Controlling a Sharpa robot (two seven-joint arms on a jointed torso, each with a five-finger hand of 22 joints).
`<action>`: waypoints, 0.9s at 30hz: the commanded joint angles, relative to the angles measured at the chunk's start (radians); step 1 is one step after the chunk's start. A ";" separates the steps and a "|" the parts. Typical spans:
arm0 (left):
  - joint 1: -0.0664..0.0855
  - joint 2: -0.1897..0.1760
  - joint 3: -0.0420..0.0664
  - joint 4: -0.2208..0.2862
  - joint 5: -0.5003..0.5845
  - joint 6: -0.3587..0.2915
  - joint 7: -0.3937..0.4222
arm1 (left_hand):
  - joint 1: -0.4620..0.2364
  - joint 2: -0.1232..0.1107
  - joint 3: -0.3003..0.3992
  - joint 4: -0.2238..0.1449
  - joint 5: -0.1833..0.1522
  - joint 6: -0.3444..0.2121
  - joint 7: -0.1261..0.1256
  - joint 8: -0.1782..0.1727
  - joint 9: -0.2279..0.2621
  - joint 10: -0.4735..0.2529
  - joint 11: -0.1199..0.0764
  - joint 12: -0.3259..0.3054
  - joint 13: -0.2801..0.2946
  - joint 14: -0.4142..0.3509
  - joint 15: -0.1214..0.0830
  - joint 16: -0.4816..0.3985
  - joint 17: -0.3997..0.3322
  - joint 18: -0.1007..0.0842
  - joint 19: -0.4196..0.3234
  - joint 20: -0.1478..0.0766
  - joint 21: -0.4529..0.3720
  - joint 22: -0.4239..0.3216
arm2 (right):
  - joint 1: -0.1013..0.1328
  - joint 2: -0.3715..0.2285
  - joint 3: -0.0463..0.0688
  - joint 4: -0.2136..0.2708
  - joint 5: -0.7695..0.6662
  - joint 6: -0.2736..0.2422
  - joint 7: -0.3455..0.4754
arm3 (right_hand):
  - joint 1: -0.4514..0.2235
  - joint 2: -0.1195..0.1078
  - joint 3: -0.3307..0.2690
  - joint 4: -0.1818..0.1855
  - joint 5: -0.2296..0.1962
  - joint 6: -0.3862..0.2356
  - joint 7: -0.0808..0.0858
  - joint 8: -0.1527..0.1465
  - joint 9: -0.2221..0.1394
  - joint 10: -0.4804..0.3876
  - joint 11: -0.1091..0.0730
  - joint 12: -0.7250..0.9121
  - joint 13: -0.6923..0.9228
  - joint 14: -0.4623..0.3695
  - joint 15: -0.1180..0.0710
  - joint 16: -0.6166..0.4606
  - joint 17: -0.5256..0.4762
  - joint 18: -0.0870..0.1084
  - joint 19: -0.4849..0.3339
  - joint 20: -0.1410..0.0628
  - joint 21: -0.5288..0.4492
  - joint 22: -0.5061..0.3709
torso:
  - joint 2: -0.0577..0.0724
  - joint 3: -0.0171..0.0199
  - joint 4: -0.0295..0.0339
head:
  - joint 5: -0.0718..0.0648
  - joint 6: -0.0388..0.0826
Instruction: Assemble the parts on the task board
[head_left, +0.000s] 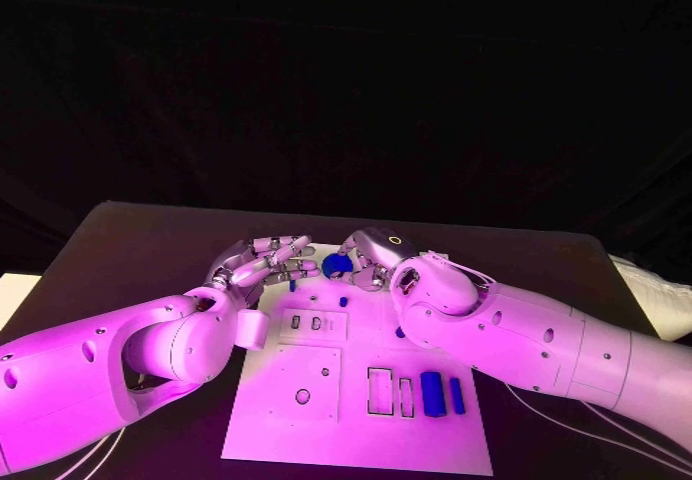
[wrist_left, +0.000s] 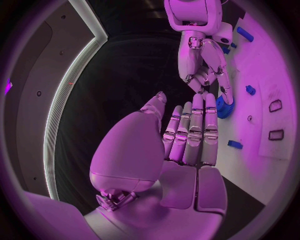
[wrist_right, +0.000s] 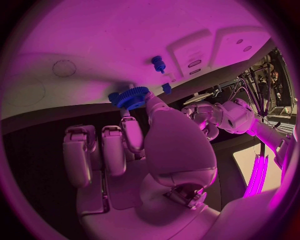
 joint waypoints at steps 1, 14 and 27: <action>0.001 0.003 0.001 0.001 0.002 0.022 0.003 | 0.003 0.009 0.000 -0.004 -0.007 -0.002 0.003 -0.007 -0.001 -0.002 0.005 -0.007 -0.001 -0.007 -0.002 -0.004 0.001 0.010 -0.003 0.006 -0.004 -0.001 | -0.006 -0.002 -0.005 -0.002 0.009 0.025 0.001 | 0.004 0.008 0.003 0.005 0.004 0.009 0.000 0.004 0.001 0.001 -0.008 0.007 0.032 0.073 -0.004 -0.001 0.109 -0.013 0.036 0.003 -0.003 0.167 | 0.000 -0.0001 0.0007 | -0.001 -0.002; 0.001 0.003 0.001 0.001 0.002 0.022 0.001 | 0.003 0.009 0.001 -0.007 -0.007 -0.004 0.003 -0.008 -0.001 -0.003 0.005 -0.008 -0.001 -0.009 -0.002 -0.005 0.003 0.010 -0.004 0.007 -0.005 -0.002 | -0.010 -0.010 -0.005 0.014 -0.021 -0.012 0.004 | 0.000 0.007 -0.003 0.013 0.008 0.002 0.001 -0.005 -0.003 -0.002 -0.007 -0.002 0.027 0.072 -0.005 -0.004 0.104 -0.013 0.035 0.001 -0.003 0.166 | 0.000 -0.0010 0.0005 | -0.003 -0.004; 0.001 0.002 0.001 0.003 0.002 0.021 -0.003 | 0.003 0.009 0.001 -0.008 -0.008 -0.004 0.003 -0.008 -0.001 -0.003 0.005 -0.008 -0.001 -0.009 -0.002 -0.005 0.003 0.010 -0.004 0.007 -0.005 -0.002 | -0.010 -0.013 -0.006 0.001 0.029 0.001 0.001 | -0.024 0.004 -0.021 0.065 0.012 -0.035 0.012 -0.007 -0.005 -0.011 0.003 -0.025 0.014 0.072 0.004 -0.007 0.102 -0.013 0.033 0.008 -0.005 0.163 | 0.000 -0.0013 0.0007 | -0.007 -0.001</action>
